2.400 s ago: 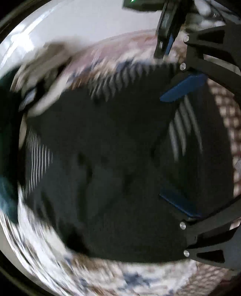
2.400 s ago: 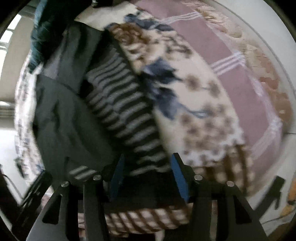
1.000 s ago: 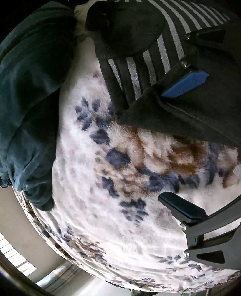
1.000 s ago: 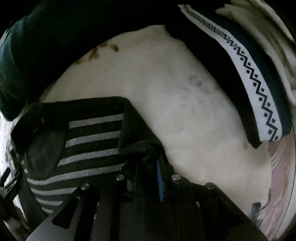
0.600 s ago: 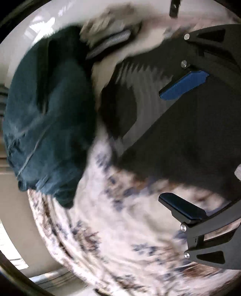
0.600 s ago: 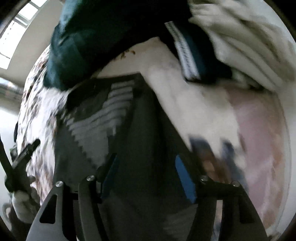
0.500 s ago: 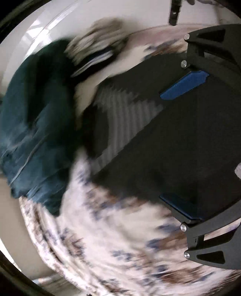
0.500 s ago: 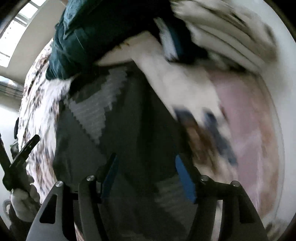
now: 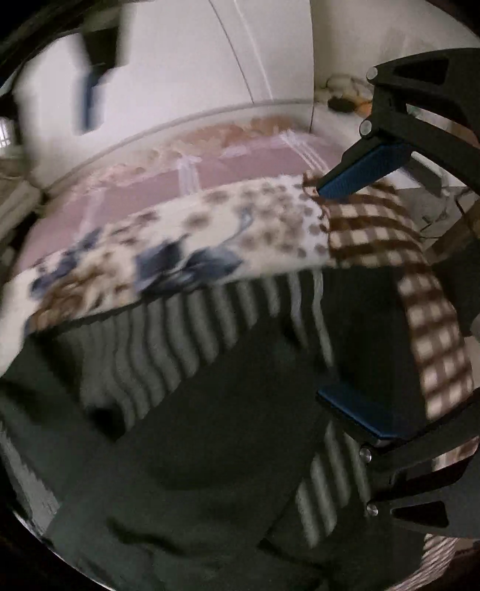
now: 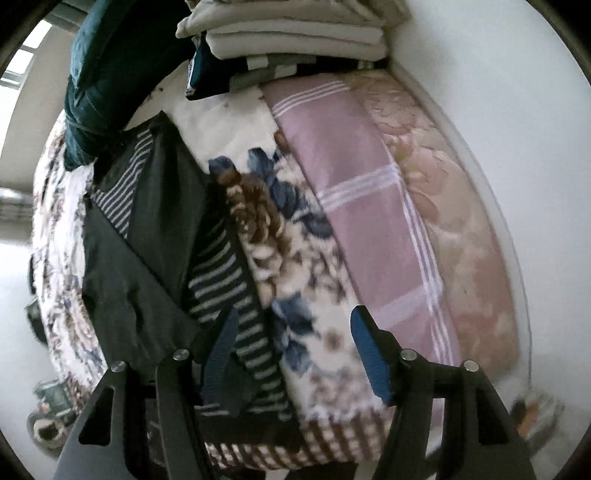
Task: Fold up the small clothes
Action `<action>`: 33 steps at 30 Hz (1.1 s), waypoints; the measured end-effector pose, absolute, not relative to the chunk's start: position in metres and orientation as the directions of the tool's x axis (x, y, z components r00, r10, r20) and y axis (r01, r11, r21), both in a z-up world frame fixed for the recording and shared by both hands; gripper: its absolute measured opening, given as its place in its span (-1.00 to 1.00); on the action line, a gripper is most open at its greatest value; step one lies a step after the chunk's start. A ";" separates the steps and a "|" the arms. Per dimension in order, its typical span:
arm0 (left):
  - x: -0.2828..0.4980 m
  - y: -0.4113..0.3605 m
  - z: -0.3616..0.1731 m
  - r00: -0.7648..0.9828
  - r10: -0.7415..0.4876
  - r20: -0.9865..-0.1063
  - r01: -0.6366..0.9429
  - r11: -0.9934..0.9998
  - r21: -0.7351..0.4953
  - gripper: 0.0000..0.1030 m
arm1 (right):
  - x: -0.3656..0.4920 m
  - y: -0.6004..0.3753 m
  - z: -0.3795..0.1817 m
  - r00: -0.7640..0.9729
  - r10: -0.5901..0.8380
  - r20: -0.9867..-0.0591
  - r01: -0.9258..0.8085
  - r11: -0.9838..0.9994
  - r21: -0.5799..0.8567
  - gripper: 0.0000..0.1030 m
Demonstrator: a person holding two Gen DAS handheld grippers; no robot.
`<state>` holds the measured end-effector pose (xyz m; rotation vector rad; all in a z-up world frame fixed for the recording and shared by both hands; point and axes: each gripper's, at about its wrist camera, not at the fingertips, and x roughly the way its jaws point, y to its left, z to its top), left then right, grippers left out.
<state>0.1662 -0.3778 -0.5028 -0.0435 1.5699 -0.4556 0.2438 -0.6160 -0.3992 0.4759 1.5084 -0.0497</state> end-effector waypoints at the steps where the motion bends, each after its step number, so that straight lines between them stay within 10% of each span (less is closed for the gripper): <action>1: 0.160 -0.390 -0.517 -0.068 -0.276 -0.959 0.235 0.930 -0.284 1.00 | 0.253 -0.620 -0.409 0.073 0.287 -0.955 0.300 0.907 0.295 0.27; 7: 0.145 -0.405 -0.556 0.001 -0.189 -0.982 0.179 0.966 -0.186 0.63 | 0.316 -0.602 -0.453 0.020 0.412 -0.911 0.146 0.900 0.410 0.27; 14: 0.156 -0.378 -0.548 0.117 -0.180 -0.977 0.121 0.979 -0.165 -0.87 | 0.410 -0.548 -0.484 0.046 0.458 -0.888 0.001 0.889 0.458 0.27; 23: 0.152 -0.347 -0.545 0.156 -0.250 -0.956 0.072 0.968 -0.241 -0.91 | 0.533 -0.475 -0.538 0.042 0.458 -0.888 -0.002 0.889 0.458 0.22; 27: 0.147 -0.340 -0.536 0.177 -0.286 -0.942 0.059 0.958 -0.279 -0.92 | 0.552 -0.454 -0.551 0.020 0.463 -0.886 0.009 0.886 0.463 -0.62; 33: 0.139 -0.335 -0.515 0.215 -0.324 -0.921 0.048 0.946 -0.321 -0.92 | 0.554 -0.450 -0.541 0.020 0.441 -0.897 0.017 0.897 0.441 -0.53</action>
